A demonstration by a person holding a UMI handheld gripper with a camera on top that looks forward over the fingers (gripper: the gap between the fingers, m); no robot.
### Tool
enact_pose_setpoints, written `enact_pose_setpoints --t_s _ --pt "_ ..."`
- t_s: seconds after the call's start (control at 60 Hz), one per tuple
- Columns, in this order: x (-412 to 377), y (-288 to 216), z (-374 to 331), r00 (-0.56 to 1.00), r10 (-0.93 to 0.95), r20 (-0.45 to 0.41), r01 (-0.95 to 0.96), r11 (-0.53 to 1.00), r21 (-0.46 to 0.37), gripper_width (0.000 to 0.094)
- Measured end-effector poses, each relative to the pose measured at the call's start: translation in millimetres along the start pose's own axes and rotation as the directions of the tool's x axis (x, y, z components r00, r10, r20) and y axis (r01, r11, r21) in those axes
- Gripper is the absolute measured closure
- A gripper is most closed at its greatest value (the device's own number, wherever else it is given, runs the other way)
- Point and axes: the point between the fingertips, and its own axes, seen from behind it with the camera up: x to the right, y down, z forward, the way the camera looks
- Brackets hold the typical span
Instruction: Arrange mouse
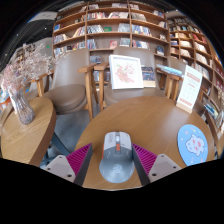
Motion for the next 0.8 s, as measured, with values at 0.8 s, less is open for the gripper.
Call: enact_pose_setpoints --t_s 0.8 --pt "261.6 -53.9 -59.4 0.989 0.002 -0.148 0.01 0.996 0.085 0.0496"
